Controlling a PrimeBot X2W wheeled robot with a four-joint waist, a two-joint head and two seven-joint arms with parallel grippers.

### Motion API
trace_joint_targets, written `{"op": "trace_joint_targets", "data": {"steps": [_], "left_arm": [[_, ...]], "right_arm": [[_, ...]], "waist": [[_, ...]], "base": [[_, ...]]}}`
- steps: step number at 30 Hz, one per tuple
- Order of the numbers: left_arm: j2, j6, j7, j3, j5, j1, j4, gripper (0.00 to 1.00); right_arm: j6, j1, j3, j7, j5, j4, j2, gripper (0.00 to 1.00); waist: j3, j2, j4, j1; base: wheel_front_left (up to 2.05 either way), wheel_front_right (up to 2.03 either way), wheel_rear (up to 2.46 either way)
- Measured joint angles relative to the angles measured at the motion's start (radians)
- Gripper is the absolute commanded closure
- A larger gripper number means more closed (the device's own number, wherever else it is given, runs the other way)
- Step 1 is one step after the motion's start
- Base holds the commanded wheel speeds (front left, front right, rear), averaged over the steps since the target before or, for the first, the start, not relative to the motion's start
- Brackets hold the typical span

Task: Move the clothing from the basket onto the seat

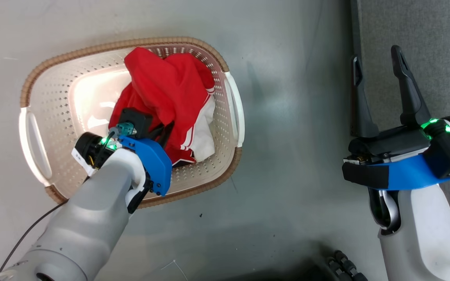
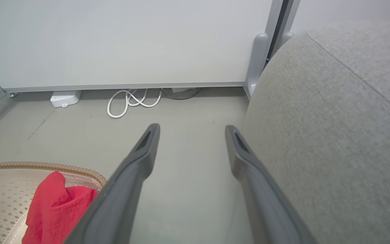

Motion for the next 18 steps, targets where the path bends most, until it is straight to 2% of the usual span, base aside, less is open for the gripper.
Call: {"op": "trace_joint_targets", "data": {"steps": [13,18], "left_arm": [[0.001,0.000,-0.052,-0.056,-0.044,0.038,-0.059,1.00],[0.006,0.000,-0.056,-0.032,-0.019,0.049,-0.108,1.00]], "right_arm": [[0.000,0.002,0.003,0.000,0.005,0.048,0.001,0.00],[0.000,0.013,0.001,0.000,0.009,0.072,-0.001,0.00]], "waist": [[-0.123,0.0000,0.040,-0.0001],[-0.182,0.0000,0.056,-0.0001]], "base": [[0.00,0.00,0.00],[0.00,0.00,0.00]]}}
